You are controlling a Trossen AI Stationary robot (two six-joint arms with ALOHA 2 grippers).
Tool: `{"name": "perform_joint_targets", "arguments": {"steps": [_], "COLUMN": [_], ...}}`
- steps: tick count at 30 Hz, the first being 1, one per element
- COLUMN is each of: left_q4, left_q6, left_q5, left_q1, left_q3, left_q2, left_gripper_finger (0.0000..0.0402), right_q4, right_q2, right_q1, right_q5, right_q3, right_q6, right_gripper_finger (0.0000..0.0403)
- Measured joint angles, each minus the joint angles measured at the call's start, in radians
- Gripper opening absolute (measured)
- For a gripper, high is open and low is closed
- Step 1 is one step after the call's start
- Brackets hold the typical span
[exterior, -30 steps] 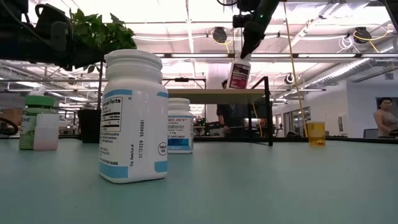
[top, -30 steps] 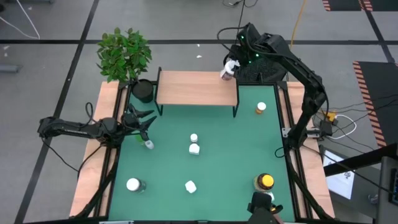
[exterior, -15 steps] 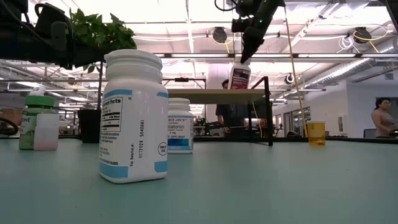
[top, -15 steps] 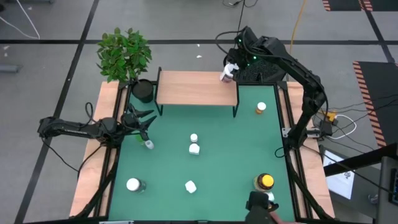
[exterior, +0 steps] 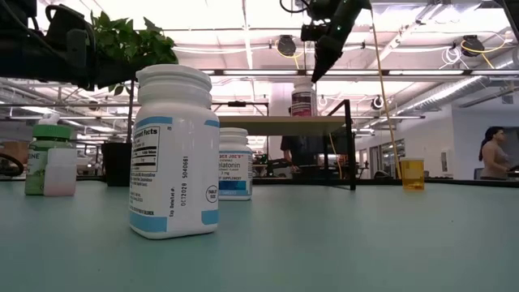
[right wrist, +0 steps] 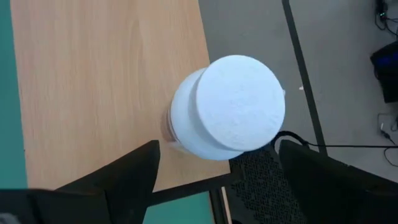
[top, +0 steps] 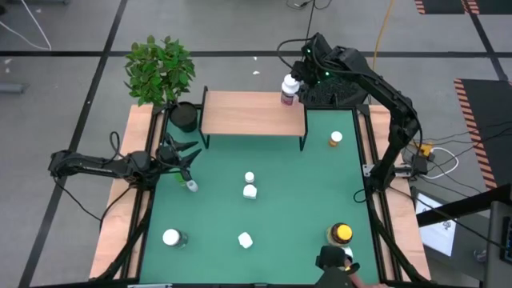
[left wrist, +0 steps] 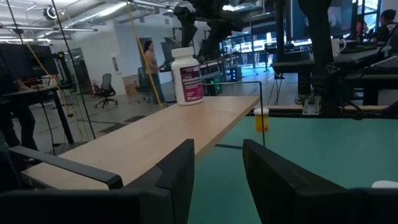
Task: Pick and place medicine bottles onto shelf by color
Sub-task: Put the red and white pill bottle on the shelf, then put the yellow pill bottle on the shelf
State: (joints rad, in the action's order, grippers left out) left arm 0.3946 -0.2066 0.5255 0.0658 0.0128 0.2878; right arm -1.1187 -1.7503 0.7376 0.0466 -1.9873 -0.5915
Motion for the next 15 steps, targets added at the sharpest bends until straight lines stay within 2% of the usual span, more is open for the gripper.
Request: {"name": "perform_joint_targets", "arguments": {"steps": [6,13,15], "left_q4": [0.000,0.000,0.000], "left_q6": [0.000,0.004,0.007], "left_q5": [0.000,0.000,0.000], "left_q1": [0.000,0.000,0.000], "left_q3": [0.000,0.000,0.000], "left_q2": [0.000,0.000,0.000], "left_gripper_finger": [0.0141,0.0141,0.0141], "right_q4": [0.002,-0.008,-0.017], "right_q2": [0.061,0.143,0.179], "right_q1": [0.000,-0.008,-0.015], "right_q5": [0.003,0.008,0.007], "right_q3": [0.000,0.003,0.044], "right_q6": [0.004,0.112,0.123], "right_gripper_finger": [0.0329,0.0326,0.0326]}}
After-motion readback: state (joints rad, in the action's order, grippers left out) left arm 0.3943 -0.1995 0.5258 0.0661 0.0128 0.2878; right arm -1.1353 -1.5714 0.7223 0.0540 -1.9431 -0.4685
